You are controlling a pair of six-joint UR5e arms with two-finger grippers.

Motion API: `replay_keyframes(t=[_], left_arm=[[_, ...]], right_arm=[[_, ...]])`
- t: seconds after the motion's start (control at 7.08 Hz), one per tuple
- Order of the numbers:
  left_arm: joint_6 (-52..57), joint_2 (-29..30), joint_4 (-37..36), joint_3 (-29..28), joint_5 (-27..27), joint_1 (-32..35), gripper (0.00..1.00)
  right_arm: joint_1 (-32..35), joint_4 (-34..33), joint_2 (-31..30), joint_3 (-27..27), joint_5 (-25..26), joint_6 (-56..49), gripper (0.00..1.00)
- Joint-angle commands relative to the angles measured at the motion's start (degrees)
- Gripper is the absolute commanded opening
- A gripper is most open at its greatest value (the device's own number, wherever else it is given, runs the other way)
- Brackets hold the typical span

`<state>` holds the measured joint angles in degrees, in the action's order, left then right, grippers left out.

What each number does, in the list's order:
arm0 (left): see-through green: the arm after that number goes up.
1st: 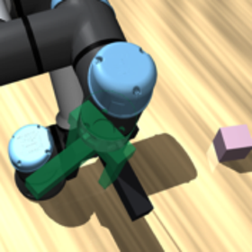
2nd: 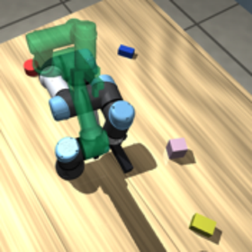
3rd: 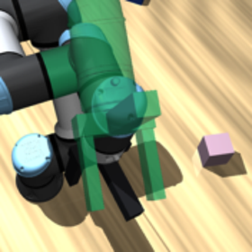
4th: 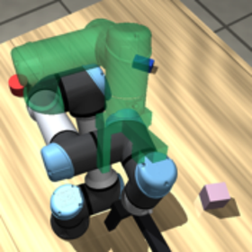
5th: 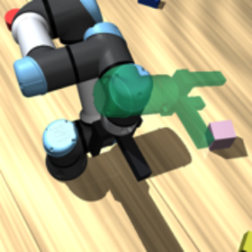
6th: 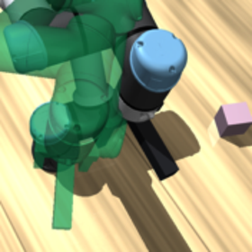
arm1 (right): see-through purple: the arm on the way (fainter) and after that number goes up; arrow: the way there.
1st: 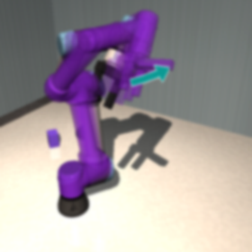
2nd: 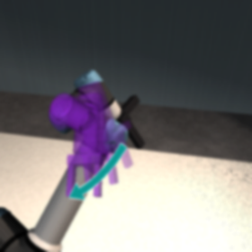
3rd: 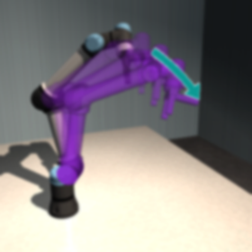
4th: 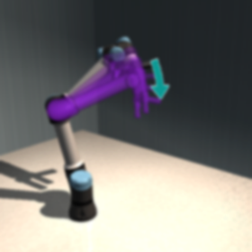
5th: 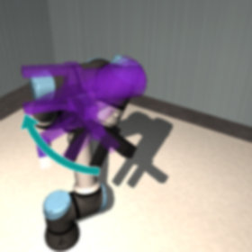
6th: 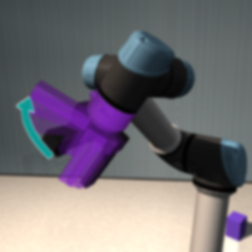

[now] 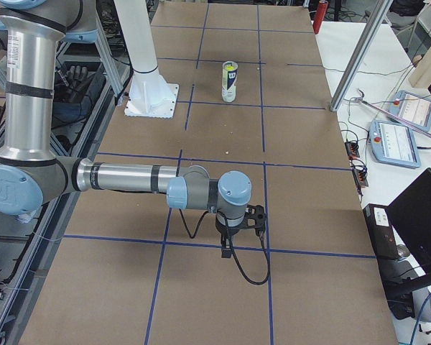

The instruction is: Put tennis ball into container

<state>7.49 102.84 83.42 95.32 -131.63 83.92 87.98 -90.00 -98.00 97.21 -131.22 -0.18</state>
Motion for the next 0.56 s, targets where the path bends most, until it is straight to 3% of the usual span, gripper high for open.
replay_keyframes(t=[0.0, 0.42], left_arm=[[7.72, -6.93, 8.22, -9.23, -0.73, 6.15, 1.0], [5.54, -10.12, 7.64, -9.63, -1.17, 6.87, 1.0]], right_arm=[[0.0, 0.0, 0.0, 0.0, 0.0, 0.0, 1.0], [0.0, 0.0, 0.0, 0.0, 0.0, 0.0, 1.0]])
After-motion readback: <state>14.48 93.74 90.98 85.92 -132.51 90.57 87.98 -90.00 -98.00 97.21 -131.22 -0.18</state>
